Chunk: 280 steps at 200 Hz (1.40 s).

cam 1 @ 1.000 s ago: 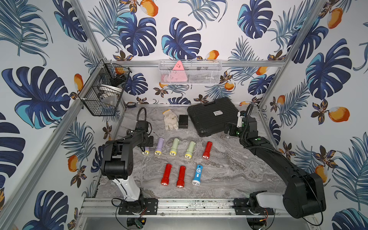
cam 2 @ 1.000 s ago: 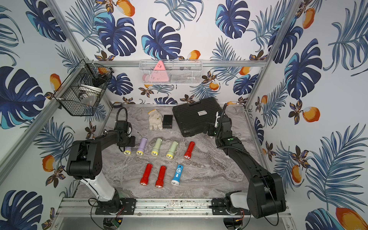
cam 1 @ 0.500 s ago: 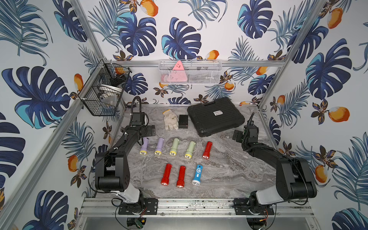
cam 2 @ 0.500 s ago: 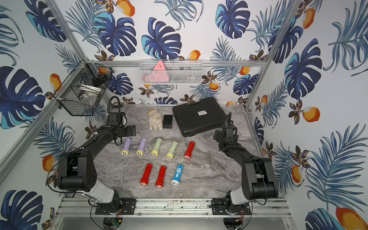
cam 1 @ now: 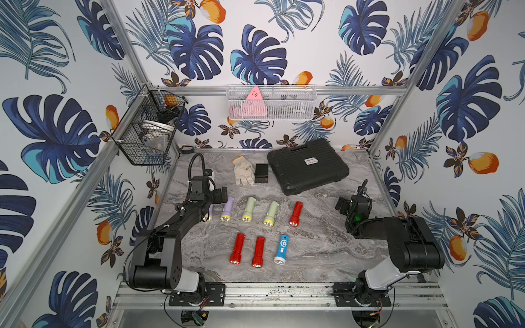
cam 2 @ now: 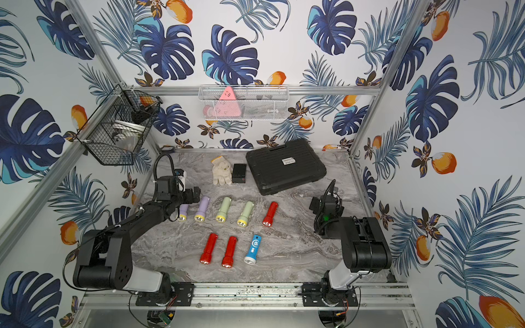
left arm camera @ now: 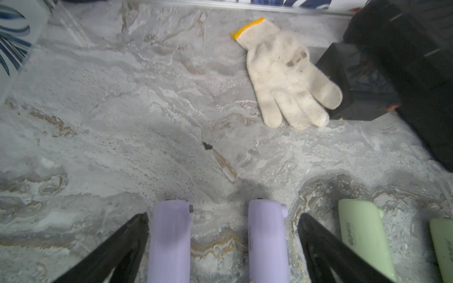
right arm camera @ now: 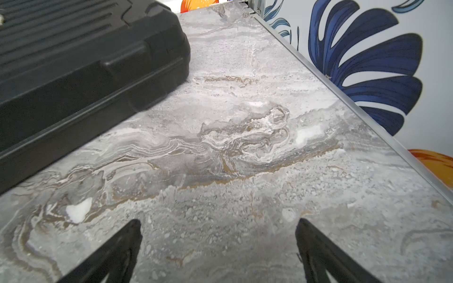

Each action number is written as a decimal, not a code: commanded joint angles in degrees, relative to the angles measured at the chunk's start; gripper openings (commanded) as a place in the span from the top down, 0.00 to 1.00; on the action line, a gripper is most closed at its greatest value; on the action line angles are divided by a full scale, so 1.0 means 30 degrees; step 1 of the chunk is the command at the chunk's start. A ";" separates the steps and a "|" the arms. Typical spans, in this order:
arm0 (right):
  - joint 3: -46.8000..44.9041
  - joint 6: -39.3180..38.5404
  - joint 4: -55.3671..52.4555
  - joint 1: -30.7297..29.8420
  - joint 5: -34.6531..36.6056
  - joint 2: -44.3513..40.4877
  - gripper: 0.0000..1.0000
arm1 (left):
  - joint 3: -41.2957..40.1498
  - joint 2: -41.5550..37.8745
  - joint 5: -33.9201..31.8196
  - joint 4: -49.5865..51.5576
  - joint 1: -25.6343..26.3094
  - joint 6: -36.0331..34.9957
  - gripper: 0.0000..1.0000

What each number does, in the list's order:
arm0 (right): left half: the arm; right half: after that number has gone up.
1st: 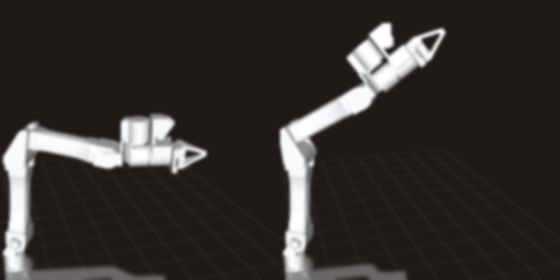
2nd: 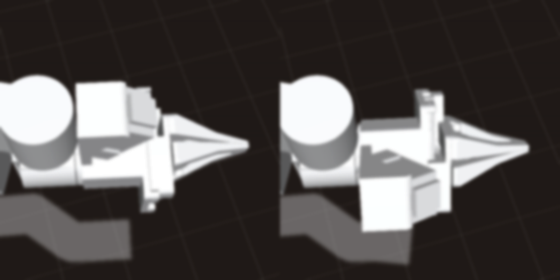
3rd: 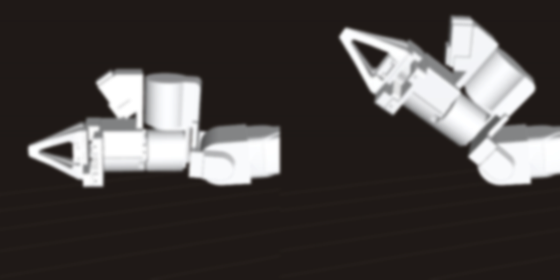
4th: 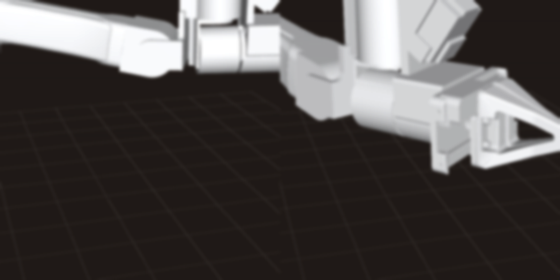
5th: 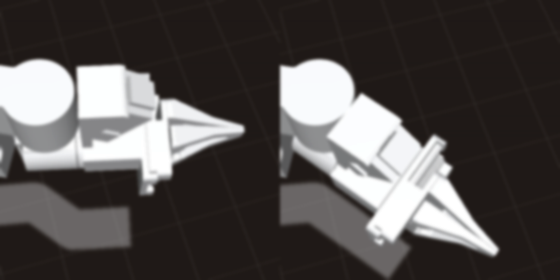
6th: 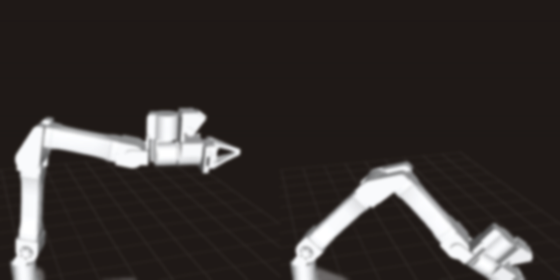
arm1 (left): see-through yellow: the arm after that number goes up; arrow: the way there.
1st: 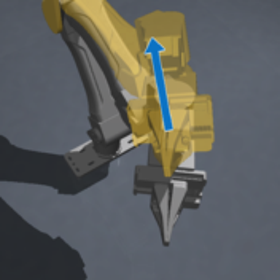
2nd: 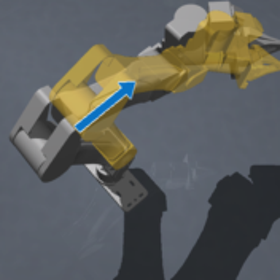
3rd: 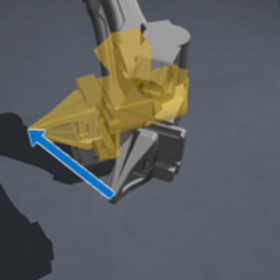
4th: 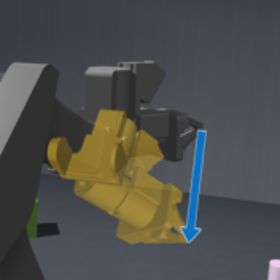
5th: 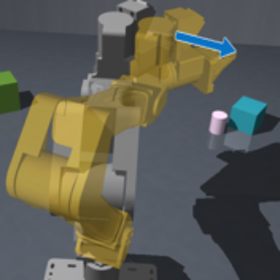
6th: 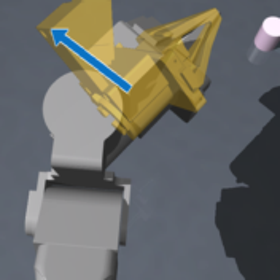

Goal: Close the plug at the bottom of the flashlight
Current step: Reset both arms

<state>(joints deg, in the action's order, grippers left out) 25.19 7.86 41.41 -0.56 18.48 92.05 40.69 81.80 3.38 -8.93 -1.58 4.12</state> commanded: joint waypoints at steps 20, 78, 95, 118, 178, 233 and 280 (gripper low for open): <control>-0.1470 -0.1042 0.7349 -0.0140 -0.0359 0.1571 0.00 | -0.3214 0.0400 -0.0459 -0.8687 0.0115 -0.1373 0.01; -0.1012 -0.0695 0.5665 -0.0190 -0.0247 0.1242 0.00 | -0.5100 0.1995 0.0077 -1.2292 0.0108 -0.1374 0.01; -0.0867 -0.0614 0.4967 -0.0195 -0.0305 0.1009 0.00 | -0.5567 0.2498 0.0110 -1.3525 0.0558 -0.1632 0.01; -0.1038 -0.0782 0.5800 -0.0166 -0.0429 0.1271 0.00 | -0.8028 0.4725 -0.1331 -2.0437 0.0931 -0.1547 0.01; -0.1011 -0.0795 0.5603 -0.0195 -0.0389 0.1205 0.00 | -0.7542 0.4141 -0.1156 -1.8314 0.1289 -0.1974 0.01; -0.1012 -0.0773 0.5561 -0.0192 -0.0389 0.1184 0.00 | -0.6705 0.4171 -0.0979 -1.6785 0.1290 -0.2020 0.01; -0.1007 -0.0773 0.5561 -0.0191 -0.0389 0.1189 0.00 | -0.6648 0.4170 -0.0950 -1.6601 0.1268 -0.1930 0.01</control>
<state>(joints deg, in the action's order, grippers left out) 22.13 6.42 55.61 -1.04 17.43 95.59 20.36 94.35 0.43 -59.07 2.24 -1.39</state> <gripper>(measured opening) 0.999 0.991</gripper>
